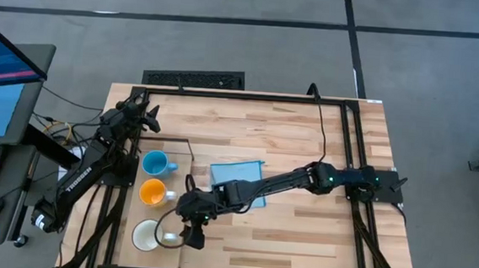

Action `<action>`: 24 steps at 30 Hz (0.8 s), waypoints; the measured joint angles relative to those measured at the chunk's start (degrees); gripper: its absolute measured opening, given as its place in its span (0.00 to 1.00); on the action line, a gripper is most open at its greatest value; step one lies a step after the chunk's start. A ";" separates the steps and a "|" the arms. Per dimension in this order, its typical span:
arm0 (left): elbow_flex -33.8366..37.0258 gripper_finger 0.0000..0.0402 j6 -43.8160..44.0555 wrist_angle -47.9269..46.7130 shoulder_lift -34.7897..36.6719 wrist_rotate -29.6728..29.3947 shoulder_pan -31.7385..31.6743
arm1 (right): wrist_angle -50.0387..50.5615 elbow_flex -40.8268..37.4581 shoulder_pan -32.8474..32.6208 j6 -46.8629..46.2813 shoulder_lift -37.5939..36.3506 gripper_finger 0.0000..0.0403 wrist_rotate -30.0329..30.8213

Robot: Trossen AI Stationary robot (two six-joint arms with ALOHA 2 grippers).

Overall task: Stack small to large cups/mugs on shelf
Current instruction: Put the white and yellow mug on the shelf

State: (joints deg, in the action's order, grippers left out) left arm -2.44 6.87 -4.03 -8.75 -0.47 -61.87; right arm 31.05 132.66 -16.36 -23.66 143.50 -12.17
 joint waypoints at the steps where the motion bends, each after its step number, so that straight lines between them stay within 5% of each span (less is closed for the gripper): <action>1: 0.00 0.54 0.00 0.00 0.00 0.00 -0.01 | 0.02 0.00 -0.02 -0.25 0.00 0.65 -0.02; 24: 0.01 0.54 -0.02 0.00 0.01 -0.04 0.00 | -4.19 0.00 -0.63 0.13 0.02 0.65 -1.29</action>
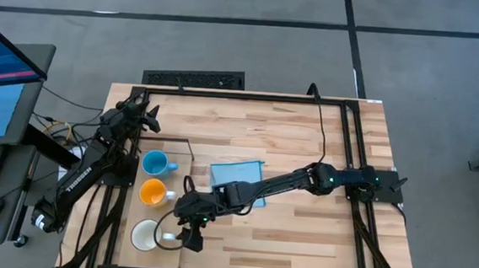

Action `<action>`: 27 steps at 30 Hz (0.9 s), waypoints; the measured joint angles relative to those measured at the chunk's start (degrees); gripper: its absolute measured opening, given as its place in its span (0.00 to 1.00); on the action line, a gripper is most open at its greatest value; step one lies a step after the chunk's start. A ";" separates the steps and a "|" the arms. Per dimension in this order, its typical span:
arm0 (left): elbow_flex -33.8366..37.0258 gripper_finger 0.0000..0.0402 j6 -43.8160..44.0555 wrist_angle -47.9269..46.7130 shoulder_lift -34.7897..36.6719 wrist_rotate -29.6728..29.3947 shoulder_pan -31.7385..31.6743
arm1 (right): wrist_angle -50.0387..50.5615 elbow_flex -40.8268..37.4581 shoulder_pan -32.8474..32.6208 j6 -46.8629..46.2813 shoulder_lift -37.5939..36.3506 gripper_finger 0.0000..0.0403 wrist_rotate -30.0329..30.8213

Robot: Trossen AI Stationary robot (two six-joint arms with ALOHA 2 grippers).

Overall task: Stack small to large cups/mugs on shelf
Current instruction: Put the white and yellow mug on the shelf

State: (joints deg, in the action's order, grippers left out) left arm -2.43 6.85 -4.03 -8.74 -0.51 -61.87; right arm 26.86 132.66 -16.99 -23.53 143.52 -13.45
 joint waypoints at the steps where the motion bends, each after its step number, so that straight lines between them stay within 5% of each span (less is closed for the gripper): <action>1: 0.00 0.54 0.00 0.00 -0.01 -0.01 0.00 | -0.27 0.00 0.02 0.00 0.05 0.65 -0.02; 27: -0.01 0.54 0.00 0.00 0.01 -0.02 -0.02 | -0.06 0.00 0.57 1.53 0.24 0.65 0.01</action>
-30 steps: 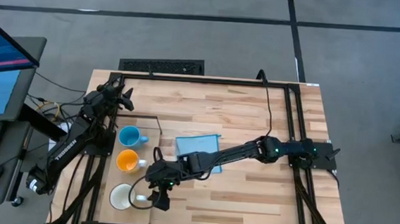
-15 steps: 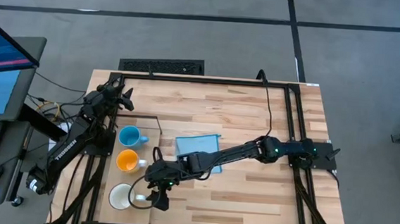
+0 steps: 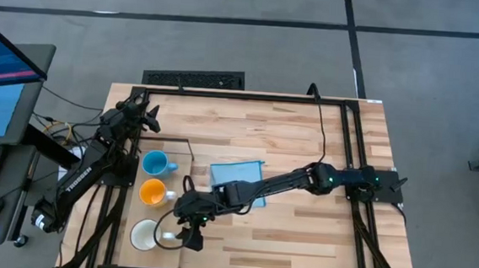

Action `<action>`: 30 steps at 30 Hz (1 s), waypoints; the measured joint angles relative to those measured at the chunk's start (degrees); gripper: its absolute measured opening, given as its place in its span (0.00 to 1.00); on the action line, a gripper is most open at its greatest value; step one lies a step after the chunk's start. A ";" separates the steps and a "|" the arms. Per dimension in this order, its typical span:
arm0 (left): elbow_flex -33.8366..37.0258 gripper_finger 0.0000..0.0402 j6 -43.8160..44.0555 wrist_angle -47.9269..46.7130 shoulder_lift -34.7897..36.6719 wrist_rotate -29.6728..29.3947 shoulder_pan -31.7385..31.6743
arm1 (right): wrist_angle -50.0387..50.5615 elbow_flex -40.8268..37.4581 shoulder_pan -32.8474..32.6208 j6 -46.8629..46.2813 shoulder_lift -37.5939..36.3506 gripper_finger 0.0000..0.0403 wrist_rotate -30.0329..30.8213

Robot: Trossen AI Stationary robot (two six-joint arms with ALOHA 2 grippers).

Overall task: Stack small to large cups/mugs on shelf
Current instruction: Put the white and yellow mug on the shelf, then return to Home Position

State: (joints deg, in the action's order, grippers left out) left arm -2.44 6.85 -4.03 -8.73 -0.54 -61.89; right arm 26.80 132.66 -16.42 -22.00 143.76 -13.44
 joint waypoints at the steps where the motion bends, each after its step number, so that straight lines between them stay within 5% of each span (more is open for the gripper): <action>1: 0.02 0.54 0.00 0.00 0.00 0.00 0.00 | 0.13 0.00 0.14 -0.02 0.00 0.65 -0.02; 10: 0.00 0.54 0.00 0.00 -0.02 0.04 0.00 | 15.92 0.02 2.90 -0.98 0.01 0.65 0.26; 17: 0.00 0.54 1.34 0.00 -0.01 0.09 0.02 | 22.91 -0.02 9.23 6.71 -3.62 0.65 8.93; 30: 0.28 0.54 1.39 3.57 0.11 0.44 0.02 | 8.81 0.04 20.90 17.76 -21.32 0.65 10.05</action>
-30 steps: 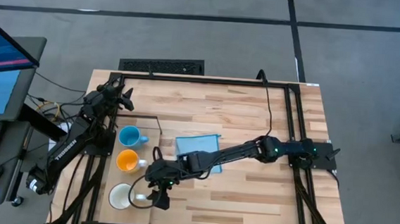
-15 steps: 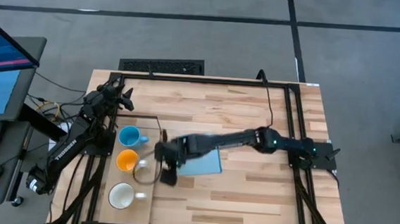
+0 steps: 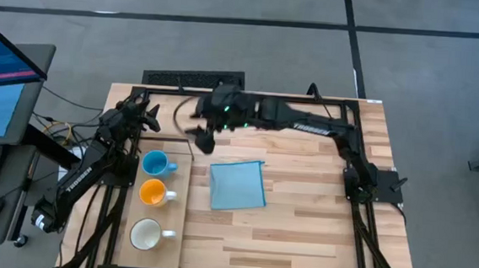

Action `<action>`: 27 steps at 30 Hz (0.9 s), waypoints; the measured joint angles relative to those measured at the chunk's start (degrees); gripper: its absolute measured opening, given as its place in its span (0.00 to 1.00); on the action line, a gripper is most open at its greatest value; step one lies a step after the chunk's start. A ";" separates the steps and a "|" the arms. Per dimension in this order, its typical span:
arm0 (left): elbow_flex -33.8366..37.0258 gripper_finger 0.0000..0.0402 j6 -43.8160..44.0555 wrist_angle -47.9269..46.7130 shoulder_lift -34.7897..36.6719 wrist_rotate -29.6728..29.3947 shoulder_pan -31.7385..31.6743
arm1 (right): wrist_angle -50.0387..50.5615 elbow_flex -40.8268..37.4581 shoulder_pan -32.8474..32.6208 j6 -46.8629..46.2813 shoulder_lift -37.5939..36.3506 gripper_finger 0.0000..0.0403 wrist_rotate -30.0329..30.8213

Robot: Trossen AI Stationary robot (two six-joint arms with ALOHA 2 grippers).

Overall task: Stack small to large cups/mugs on shelf
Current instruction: Return to Home Position

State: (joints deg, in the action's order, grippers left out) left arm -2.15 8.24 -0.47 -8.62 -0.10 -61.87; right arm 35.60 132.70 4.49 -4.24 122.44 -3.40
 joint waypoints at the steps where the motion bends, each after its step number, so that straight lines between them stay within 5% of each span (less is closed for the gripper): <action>1: -0.01 0.54 0.19 1.00 0.02 0.42 0.00 | -0.54 0.00 0.33 1.10 -1.04 0.65 -0.02; 8: -0.11 0.54 4.76 5.38 0.04 8.06 0.00 | 1.52 -0.02 2.95 4.36 -7.76 0.65 7.97; 17: -8.45 0.54 3.86 9.34 0.01 8.43 -0.02 | 10.01 -0.02 5.52 12.52 -15.23 0.64 18.08; 23: -23.65 0.54 -4.93 -6.86 -0.31 6.01 -0.02 | 11.00 -0.02 6.59 18.78 -19.74 0.64 28.42; 27: -31.16 0.54 -5.46 -19.15 -1.18 5.35 -0.02 | 11.42 -0.02 8.02 19.33 -22.94 0.64 29.57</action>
State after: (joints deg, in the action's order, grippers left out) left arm -33.32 2.78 -19.61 -9.80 5.26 -61.89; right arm 47.03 132.68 12.51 15.09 99.50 26.18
